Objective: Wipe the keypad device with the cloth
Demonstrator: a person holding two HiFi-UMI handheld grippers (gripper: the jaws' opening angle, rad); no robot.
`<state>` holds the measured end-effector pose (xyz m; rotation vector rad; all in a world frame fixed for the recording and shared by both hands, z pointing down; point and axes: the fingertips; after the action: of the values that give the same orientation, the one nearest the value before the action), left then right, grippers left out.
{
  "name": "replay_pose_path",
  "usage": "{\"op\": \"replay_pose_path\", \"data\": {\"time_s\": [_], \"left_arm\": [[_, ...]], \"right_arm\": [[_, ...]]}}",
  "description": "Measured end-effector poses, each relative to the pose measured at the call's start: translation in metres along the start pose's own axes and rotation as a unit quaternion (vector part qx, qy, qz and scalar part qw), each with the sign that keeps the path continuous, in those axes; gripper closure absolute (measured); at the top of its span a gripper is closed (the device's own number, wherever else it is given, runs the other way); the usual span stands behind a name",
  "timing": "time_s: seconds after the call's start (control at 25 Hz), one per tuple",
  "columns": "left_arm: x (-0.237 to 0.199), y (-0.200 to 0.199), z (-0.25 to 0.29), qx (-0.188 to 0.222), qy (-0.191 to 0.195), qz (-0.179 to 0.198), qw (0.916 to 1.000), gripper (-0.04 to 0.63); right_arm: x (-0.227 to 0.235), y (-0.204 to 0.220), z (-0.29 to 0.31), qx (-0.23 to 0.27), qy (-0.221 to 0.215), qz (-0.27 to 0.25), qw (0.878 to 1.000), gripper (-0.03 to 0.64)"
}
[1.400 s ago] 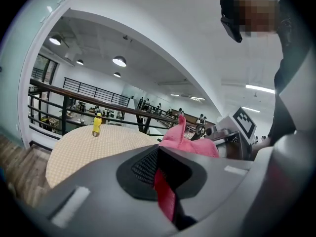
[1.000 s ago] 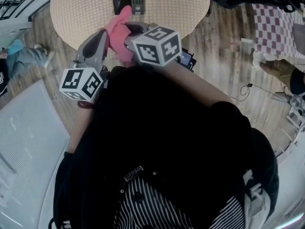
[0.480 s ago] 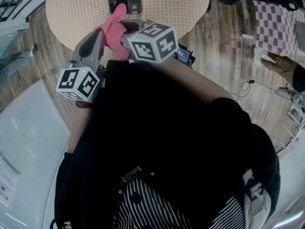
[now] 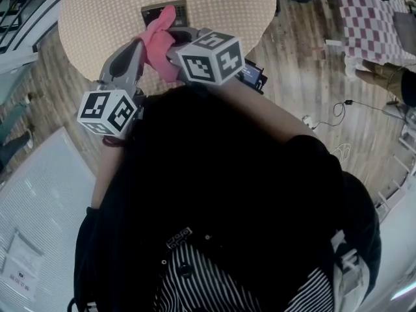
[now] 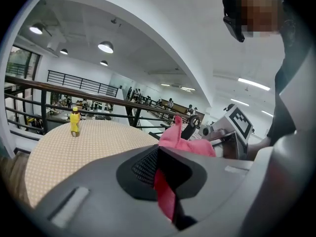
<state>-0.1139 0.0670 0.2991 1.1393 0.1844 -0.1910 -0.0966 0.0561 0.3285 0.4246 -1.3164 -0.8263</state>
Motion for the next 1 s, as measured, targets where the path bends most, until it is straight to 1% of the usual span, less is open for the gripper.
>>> {"op": "replay_pose_path", "data": {"time_s": [0.28,0.48,0.56,0.76,1.0], "left_arm": [[-0.010,0.000,0.019,-0.030,0.017,0.015,0.9993,0.591],[-0.026,0.001,0.033,-0.061,0.019,0.029,0.9975,0.591],[-0.035,0.003,0.036,-0.070,0.020,0.041,0.9965,0.591],[-0.067,0.014,0.031,-0.092,0.038,0.076,0.9921,0.591],[-0.068,0.024,0.051,-0.123,0.068,0.107,0.9844,0.591]], "right_arm": [[0.018,-0.006,0.009,0.002,0.009,0.018,1.000,0.554],[0.032,-0.008,0.023,0.001,0.015,0.033,0.999,0.554],[0.037,-0.008,0.033,-0.002,0.018,0.036,0.999,0.554],[0.036,0.002,0.068,-0.004,0.031,0.046,0.998,0.554],[0.057,0.007,0.068,-0.010,0.048,0.063,0.997,0.554]]}}
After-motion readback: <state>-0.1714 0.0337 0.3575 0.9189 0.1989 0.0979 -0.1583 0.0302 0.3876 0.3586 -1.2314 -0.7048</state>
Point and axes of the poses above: the fingertips, and each gripper's own axes: z forward along the fingers, x to its right, y out of its underside, and after that the axes turned 11 degrees about -y, right-handed
